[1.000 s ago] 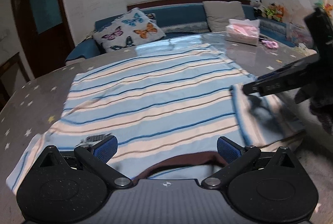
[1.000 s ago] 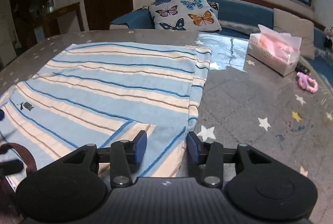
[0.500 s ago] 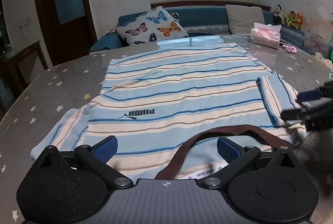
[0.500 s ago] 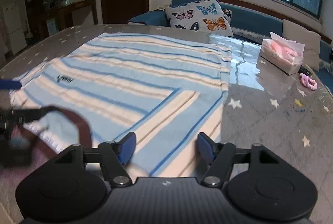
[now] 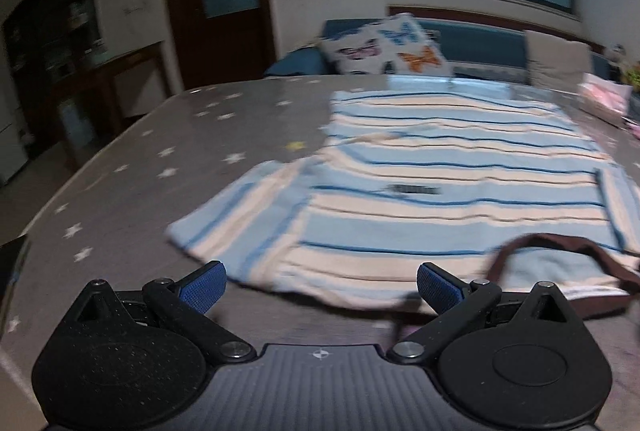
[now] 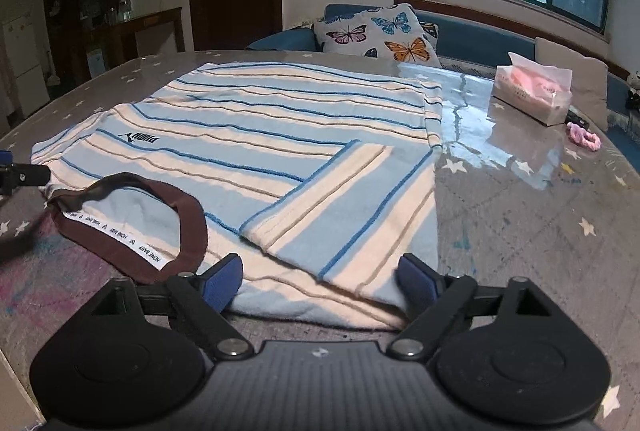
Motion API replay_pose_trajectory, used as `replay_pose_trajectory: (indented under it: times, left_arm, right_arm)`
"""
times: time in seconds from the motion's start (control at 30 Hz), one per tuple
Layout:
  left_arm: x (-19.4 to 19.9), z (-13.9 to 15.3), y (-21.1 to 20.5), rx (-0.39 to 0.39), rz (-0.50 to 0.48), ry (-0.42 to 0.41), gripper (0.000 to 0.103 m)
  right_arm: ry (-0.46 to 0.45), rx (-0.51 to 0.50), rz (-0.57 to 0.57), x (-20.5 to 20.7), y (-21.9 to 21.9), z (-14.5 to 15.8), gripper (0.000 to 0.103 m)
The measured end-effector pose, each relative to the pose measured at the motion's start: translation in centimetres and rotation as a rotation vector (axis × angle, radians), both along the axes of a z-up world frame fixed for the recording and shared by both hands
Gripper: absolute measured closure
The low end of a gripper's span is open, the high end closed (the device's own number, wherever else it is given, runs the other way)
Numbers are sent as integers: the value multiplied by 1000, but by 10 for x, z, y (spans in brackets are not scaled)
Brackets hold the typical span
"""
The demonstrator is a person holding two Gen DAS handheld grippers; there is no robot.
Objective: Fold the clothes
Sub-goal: 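Open the right gripper and release the folded sleeve onto the shirt body, then move the left gripper to the other sleeve of the striped shirt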
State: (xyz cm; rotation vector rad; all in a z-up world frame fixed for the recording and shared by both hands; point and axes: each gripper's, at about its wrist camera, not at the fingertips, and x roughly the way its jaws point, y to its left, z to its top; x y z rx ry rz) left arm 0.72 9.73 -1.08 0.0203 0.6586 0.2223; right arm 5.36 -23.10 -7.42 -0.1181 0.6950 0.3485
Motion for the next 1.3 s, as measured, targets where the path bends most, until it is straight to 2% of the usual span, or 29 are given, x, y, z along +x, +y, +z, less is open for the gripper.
replay_pose_trajectory:
  times: [0.1,0.23,1.3]
  left_arm:
    - [8,-3,20,-12,70,27,0]
    - [12,-5,32,-20,116,39,0]
    - [18,-10,33,-6,132,65,0]
  right_arm:
    - [-4,18,-2,0,0,-1,11]
    - [-6,24,-1,0,2,-3,6]
    - [-8,11,-4,1,6,-4,3]
